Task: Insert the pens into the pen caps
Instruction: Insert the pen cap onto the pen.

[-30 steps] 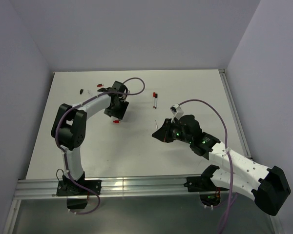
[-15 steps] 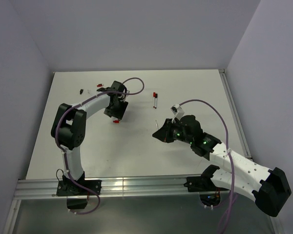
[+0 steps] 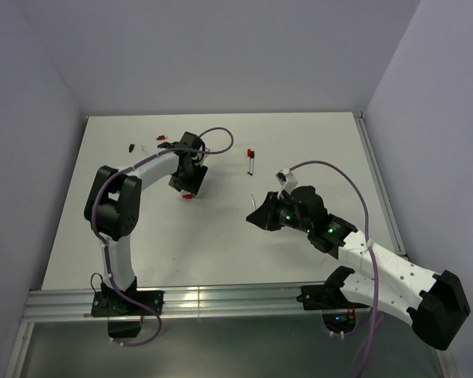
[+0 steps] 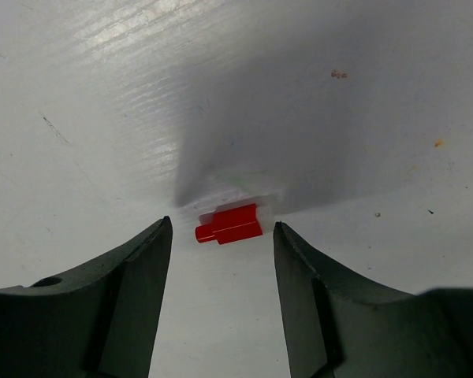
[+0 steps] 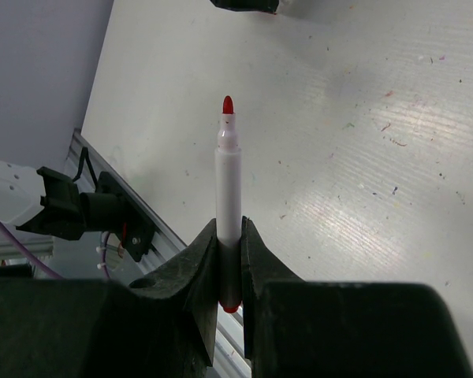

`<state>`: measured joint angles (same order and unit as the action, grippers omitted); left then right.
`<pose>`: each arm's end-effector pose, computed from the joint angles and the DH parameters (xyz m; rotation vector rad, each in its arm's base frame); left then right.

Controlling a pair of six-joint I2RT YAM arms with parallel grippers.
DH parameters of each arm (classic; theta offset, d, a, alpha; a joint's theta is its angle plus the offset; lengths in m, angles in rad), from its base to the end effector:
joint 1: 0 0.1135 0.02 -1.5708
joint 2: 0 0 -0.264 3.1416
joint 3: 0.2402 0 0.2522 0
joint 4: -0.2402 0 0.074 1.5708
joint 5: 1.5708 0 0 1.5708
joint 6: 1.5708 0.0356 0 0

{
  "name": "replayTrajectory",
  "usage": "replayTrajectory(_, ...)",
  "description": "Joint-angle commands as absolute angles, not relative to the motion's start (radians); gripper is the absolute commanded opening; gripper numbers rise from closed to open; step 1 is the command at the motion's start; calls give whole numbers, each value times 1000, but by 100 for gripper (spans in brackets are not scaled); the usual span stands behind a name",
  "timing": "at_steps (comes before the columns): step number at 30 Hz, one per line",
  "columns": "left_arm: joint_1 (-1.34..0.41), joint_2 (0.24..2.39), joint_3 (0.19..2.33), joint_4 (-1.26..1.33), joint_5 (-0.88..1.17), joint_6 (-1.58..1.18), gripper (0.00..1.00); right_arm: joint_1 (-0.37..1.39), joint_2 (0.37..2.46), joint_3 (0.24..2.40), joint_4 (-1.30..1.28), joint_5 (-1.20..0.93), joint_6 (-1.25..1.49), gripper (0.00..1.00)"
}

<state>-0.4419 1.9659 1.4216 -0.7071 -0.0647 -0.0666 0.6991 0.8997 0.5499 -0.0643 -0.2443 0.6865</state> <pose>0.3595 -0.1675 0.1777 0.5110 2.7696 -0.0259 0.1521 0.1391 0.2490 -0.1859 2.1493 1.0998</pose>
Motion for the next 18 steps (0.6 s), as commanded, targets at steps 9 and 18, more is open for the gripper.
replayTrajectory(9, -440, 2002, 1480, -719, -71, -58, 57, 692, 882, 565, -60, -232, 684, 0)
replayTrajectory(18, -440, 2006, 1483, -721, -60, -74, 53, 692, 894, 560, -51, -232, 687, 0)
